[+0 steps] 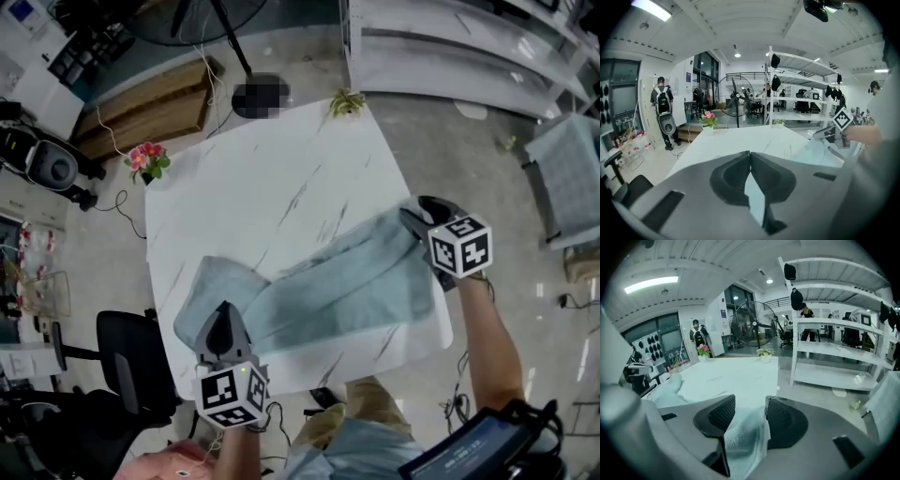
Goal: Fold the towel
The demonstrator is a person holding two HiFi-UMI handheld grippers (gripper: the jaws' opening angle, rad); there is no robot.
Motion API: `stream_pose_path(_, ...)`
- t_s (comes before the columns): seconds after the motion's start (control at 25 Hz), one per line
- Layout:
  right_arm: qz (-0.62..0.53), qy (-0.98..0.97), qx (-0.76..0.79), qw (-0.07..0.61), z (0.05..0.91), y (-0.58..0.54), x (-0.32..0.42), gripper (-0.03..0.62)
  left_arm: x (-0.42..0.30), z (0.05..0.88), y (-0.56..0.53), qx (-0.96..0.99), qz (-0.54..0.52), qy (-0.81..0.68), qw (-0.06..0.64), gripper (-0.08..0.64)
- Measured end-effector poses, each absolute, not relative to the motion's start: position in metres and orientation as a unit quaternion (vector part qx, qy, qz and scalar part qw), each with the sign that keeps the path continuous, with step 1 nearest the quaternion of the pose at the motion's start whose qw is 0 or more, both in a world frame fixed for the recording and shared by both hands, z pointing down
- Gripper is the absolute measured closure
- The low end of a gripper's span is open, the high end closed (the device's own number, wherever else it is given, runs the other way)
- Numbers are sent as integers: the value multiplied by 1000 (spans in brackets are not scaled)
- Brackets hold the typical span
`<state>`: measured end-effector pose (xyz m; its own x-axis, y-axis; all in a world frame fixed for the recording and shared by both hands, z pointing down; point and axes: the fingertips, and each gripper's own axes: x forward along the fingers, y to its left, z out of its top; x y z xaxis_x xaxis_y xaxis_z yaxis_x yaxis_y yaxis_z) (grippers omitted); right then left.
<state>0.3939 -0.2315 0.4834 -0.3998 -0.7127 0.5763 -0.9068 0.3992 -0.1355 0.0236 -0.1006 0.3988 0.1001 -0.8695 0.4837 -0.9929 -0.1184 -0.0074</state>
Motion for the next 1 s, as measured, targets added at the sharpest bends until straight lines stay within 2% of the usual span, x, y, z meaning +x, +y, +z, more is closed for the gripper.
stream_pose_path(0.24,180,-839,478,186,437,-247,336,373,-6,397,-107,713,182,-656,167,551)
stream_pose_path(0.48,171,-896,366,186,414,-243,205,388,-41,386,-113,715,151,-663,163,551)
stream_pose_path(0.76,195,-932,172,251,470,-190,19,382,-100,393,-110,725,135,-652,173,551)
stream_pose_path(1.0,207,-905,163,333,524,-185,-36,394,-152,408,-98,733,128,-639,192,552)
